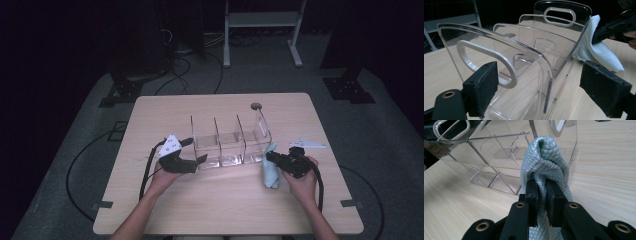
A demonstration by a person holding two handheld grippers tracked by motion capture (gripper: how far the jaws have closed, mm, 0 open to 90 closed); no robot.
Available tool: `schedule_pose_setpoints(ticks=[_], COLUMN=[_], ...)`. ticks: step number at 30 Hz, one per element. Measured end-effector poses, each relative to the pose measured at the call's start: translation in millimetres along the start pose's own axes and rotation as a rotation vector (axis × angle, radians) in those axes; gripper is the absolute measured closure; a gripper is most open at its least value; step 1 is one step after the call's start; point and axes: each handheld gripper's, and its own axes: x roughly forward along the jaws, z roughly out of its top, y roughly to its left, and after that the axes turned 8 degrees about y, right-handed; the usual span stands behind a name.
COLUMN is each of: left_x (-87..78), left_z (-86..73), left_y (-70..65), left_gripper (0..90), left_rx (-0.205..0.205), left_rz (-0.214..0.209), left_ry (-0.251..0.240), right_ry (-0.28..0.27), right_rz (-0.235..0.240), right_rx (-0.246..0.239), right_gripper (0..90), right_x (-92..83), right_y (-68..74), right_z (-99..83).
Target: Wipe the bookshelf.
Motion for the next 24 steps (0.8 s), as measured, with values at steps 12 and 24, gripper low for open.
schedule_pose_setpoints(ticks=[12, 24], left_x=[12.0, -6.7], left_z=[4.1, -3.1], left_y=[5.2, -17.9], left_gripper=[29.0, 39.6], left_rx=[0.013, 0.044], left_rz=[-0.057, -0.101], left_ry=[0.019, 0.026], right_ry=[0.000, -0.002], right_rz=[0.011, 0.029], right_rx=[-0.012, -0.036], right_gripper=[80.0, 79.9], right_x=[-0.6, -7.0], right_y=[-1.9, -2.6], right_z=[0.0, -1.2])
